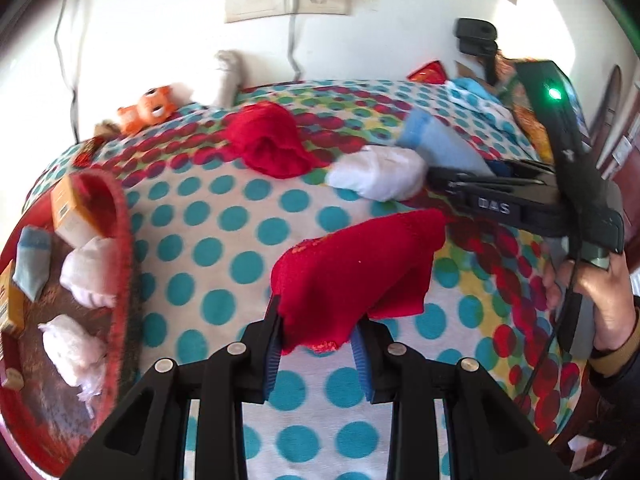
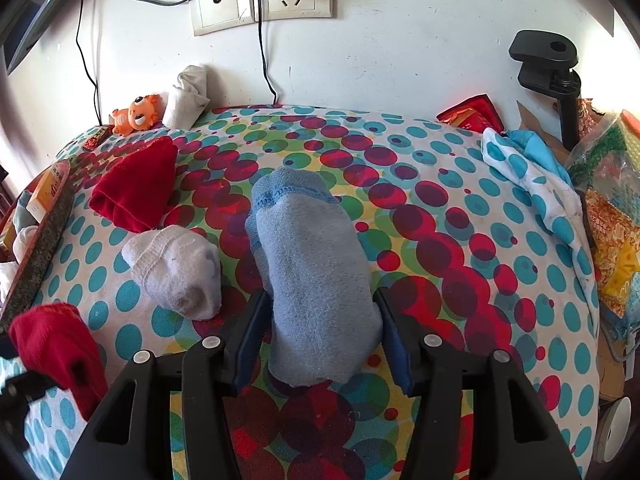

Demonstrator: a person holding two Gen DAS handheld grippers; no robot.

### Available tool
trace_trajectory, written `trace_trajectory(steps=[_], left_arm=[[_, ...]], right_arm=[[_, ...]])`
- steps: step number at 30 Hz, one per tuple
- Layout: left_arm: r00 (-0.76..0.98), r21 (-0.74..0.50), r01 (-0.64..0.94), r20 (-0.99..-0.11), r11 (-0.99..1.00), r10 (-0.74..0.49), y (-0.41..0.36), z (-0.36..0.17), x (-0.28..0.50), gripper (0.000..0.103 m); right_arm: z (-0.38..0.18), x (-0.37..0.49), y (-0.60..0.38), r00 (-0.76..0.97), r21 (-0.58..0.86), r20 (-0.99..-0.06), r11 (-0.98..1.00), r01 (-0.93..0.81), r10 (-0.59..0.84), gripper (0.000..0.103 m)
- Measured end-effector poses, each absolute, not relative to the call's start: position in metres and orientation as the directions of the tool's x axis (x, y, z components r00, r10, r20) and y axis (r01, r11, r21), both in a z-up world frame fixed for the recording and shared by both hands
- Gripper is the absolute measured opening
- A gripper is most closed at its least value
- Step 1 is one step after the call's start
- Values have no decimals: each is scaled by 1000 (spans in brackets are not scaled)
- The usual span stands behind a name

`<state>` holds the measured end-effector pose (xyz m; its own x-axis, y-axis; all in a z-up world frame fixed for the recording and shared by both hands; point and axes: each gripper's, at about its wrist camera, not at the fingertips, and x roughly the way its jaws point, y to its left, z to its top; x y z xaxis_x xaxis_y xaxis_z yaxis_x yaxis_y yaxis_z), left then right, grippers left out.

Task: Organize objects
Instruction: 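Release the red cloth into the tray with the left gripper while the right holds the sock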

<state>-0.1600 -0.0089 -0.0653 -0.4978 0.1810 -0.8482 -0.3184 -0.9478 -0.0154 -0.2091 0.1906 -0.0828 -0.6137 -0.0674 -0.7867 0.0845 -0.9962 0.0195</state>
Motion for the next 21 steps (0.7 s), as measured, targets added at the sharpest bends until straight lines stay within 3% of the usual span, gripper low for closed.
trace_trajectory(steps=[21], left_arm=[[-572,24,-113,-819,-993,46,-85,-28,-166,31]], right_arm=[[-82,-210,189,-612,0,-789,-996,87,-53,53]])
